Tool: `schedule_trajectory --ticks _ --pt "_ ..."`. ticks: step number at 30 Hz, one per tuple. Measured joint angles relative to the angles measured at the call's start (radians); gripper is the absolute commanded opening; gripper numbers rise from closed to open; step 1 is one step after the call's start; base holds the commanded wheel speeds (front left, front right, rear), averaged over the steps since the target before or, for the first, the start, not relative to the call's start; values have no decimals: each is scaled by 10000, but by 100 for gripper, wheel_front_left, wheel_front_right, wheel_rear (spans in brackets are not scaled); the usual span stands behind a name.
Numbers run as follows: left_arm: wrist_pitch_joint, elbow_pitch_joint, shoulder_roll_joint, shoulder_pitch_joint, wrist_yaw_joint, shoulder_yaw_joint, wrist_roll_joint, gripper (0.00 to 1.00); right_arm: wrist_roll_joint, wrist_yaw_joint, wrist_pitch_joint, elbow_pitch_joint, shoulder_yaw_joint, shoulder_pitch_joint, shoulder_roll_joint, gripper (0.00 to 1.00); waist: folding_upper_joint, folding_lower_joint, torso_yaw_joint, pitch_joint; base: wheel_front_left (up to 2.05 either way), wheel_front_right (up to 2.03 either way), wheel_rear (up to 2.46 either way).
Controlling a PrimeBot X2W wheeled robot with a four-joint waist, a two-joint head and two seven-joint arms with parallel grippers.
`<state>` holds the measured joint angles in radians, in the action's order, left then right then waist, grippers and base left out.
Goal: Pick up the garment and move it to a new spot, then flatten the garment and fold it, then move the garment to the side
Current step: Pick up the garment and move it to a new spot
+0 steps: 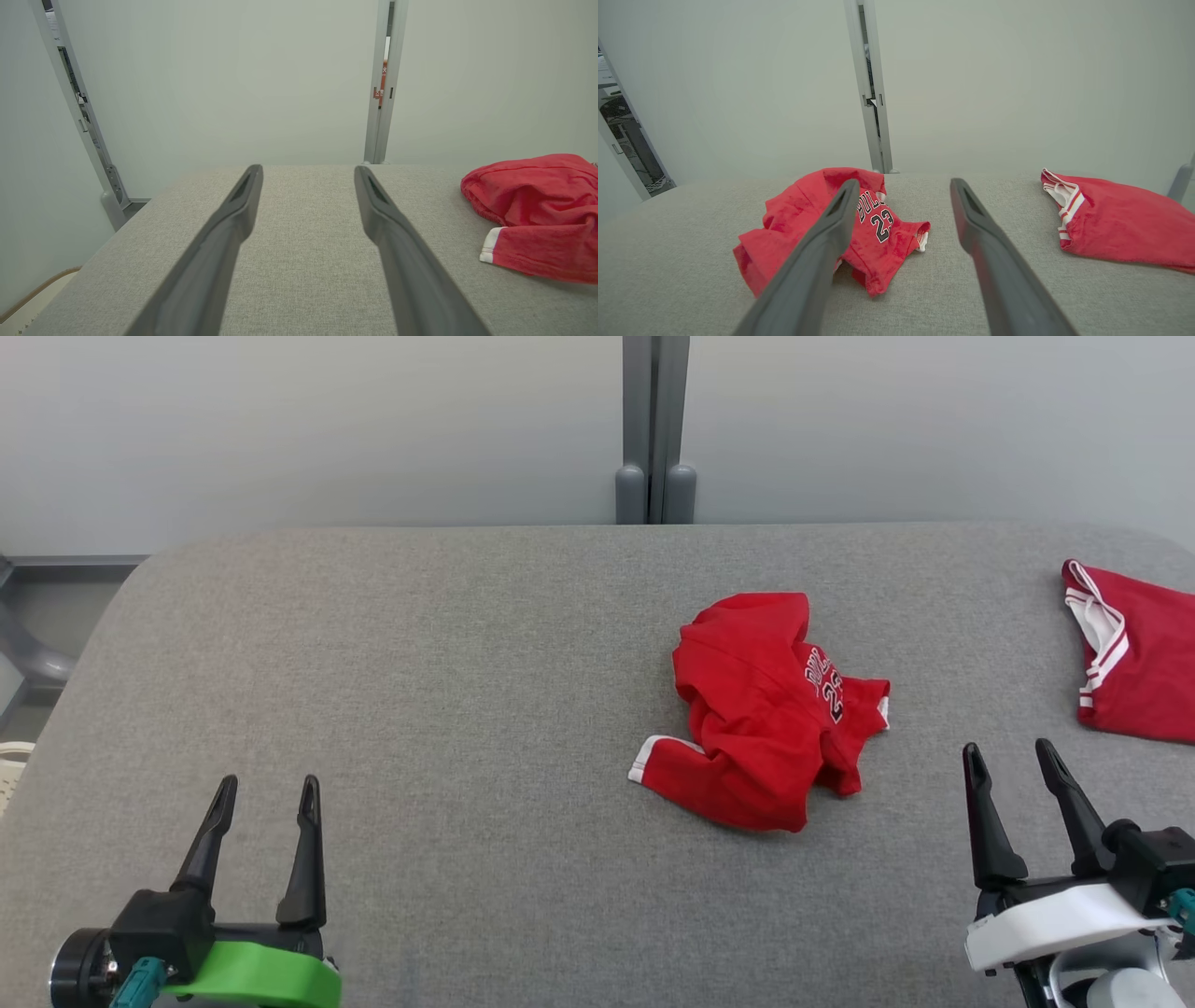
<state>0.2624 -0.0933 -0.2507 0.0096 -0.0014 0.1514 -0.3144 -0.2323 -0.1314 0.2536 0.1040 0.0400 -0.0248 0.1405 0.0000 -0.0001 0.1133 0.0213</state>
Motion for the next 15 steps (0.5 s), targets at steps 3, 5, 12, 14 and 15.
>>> schedule_trajectory --ticks 3,5,12,14,15 --pt "0 100 44 154 -86 -125 -2 100 0 0 -125 -71 52 -190 8 100 0 0 5 61 0 0 0" --pt "0 111 111 227 -127 -159 0 100 2 0 -222 -148 54 -330 0 100 0 0 -3 87 0 0 0" --pt "0 -8 351 259 -336 -219 88 100 48 0 -426 -456 23 -695 -46 100 0 0 -84 142 0 0 0" --pt "0 -46 387 261 -424 -230 90 100 48 0 -495 -520 21 -752 -73 100 0 0 -114 145 0 0 0" --pt "0 -59 391 263 -441 -236 90 100 48 0 -497 -550 19 -758 -84 100 0 0 -128 145 0 0 0"
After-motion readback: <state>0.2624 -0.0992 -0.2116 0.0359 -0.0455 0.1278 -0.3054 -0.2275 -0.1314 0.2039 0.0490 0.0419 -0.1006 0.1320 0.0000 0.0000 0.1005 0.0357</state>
